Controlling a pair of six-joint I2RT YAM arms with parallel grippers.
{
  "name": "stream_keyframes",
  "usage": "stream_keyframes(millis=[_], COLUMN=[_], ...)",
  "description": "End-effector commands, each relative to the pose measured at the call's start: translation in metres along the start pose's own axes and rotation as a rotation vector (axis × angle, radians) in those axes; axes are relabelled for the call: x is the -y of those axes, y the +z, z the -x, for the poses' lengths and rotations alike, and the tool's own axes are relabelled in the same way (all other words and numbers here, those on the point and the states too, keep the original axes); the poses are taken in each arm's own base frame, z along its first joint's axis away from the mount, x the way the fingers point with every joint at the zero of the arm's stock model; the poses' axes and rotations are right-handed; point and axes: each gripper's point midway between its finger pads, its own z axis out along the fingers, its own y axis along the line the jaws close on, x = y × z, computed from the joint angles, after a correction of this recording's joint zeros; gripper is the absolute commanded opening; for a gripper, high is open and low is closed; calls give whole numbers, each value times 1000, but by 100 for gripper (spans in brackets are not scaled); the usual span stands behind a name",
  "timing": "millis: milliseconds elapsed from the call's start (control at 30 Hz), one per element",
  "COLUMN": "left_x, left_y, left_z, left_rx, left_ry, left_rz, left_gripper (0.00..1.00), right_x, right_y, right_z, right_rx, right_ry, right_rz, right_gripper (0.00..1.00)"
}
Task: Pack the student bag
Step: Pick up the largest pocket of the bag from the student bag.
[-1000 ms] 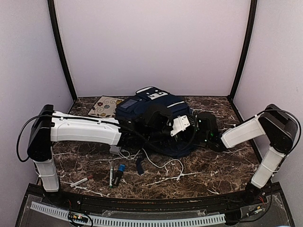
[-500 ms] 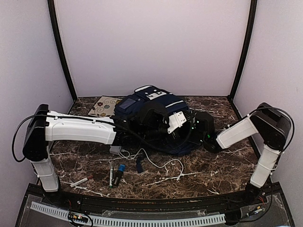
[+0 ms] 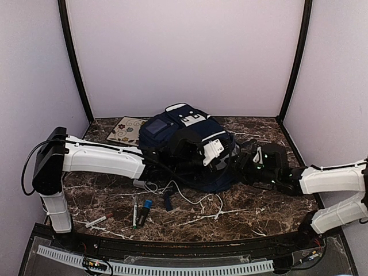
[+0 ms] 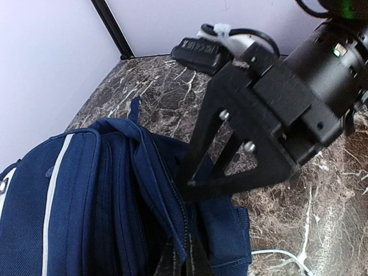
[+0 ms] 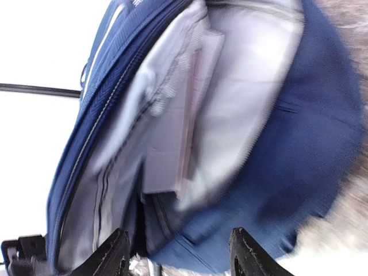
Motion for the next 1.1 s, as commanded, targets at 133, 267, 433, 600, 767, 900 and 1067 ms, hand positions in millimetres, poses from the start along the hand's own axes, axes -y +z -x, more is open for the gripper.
stream_keyframes(millis=[133, 267, 433, 600, 767, 900, 1067], left_x=[41, 30, -32, -60, -66, -64, -65], left_y=[-44, -80, -119, -119, -112, -109, -101], left_z=[11, 10, -19, -115, -152, -152, -167], left_rx=[0, 15, 11, -180, -199, -162, -201], left_ry=[10, -2, -125, -168, -172, -192, -190], left_rz=[-296, -257, 11, 185, 288, 279, 297], left_gripper=[69, 77, 79, 77, 77, 78, 78], right_x=[35, 29, 1, -24, -46, -31, -28], right_y=[-68, -73, -53, -2, 36, 55, 52], right_z=[22, 14, -25, -82, -117, -138, -144], right_rx=[82, 42, 30, -93, -151, -189, -161], right_ry=[-234, -288, -329, -405, -445, -438, -453], right_rz=[-318, -343, -278, -255, -244, -285, -339], right_gripper=[52, 41, 31, 36, 39, 43, 43])
